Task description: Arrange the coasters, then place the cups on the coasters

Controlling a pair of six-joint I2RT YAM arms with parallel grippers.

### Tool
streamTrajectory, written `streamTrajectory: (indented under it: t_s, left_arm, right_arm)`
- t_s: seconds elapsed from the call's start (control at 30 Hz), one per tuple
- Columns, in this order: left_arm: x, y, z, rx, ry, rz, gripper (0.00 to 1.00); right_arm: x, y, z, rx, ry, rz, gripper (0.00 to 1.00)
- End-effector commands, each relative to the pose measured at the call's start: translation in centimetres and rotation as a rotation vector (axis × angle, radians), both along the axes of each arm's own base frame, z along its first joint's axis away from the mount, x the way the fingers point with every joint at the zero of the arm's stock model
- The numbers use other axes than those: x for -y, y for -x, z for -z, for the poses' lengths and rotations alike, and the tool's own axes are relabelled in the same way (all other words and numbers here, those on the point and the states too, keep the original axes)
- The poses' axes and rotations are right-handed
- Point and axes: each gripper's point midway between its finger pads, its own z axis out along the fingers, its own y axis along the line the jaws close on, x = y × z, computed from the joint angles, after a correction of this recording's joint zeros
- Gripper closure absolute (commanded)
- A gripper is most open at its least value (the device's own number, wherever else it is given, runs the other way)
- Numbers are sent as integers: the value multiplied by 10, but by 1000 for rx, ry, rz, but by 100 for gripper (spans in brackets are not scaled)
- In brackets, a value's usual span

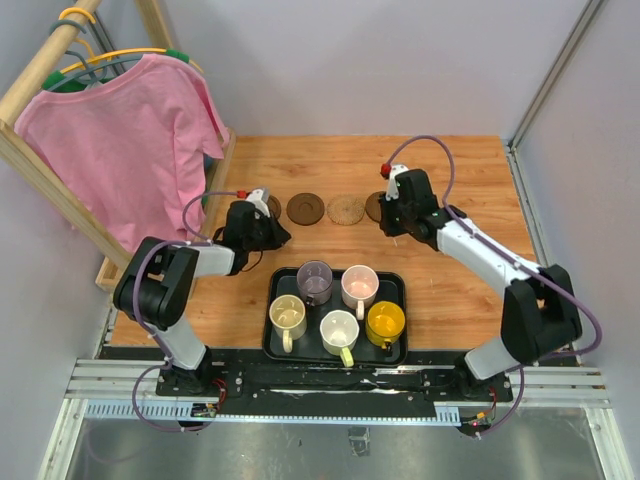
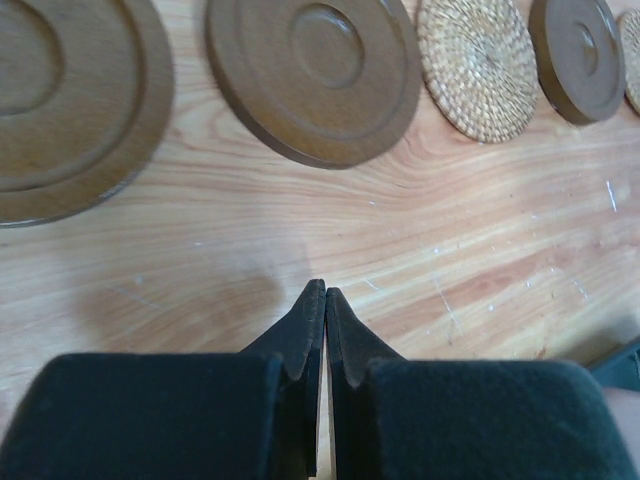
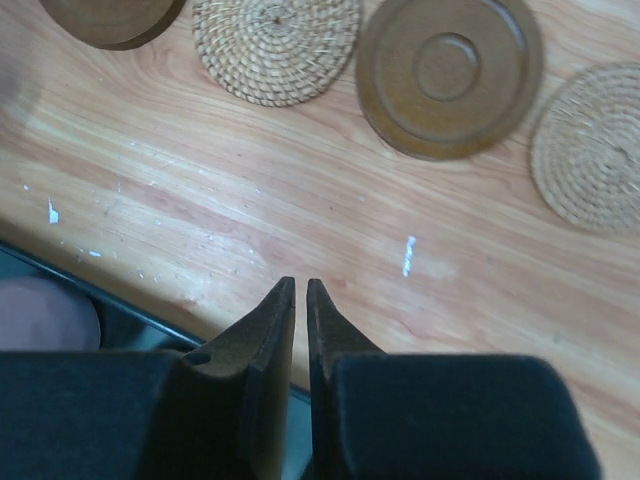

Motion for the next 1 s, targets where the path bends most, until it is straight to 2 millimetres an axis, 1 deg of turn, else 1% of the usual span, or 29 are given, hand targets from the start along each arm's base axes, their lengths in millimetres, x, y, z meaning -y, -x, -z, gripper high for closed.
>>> streamTrajectory:
  t_s: [0.0,0.07,0.2,0.3,0.4,0.47,0.6,0.73,0.83,0.97]
  left_arm:
    - [13,13,1,10,-17,71,96]
    - [14,23,5,-8,-9,78,96]
    - [15,37,15,-45,1,81,96]
    - [14,42,24,-71,-3,79,96]
    - [16,44,31,-93,0,87,96]
    - [19,46,33,-100,2,99,96]
    - [23,55,39,-122,-3,122,96]
    - [26,68,45,-150,0,143,97]
    - [27,83,48,-172,5,156,97]
    - [21,99,49,-193,3,145,97]
  right_arm:
    - [30,4,-25,99,12,150,88]
    - [44,8,-31,120,17,203,86]
    - [63,15,-40,151,15,275,84]
    - [74,19,-42,158,0,312,84]
    - [82,24,-40,155,-8,332,84]
    - [85,27,-37,148,-7,334,84]
    - [89,32,-31,132,3,337,84]
    - [90,33,-26,119,3,338,84]
    - [87,33,-25,109,-8,332,84]
    - [86,33,-24,103,-17,331,84]
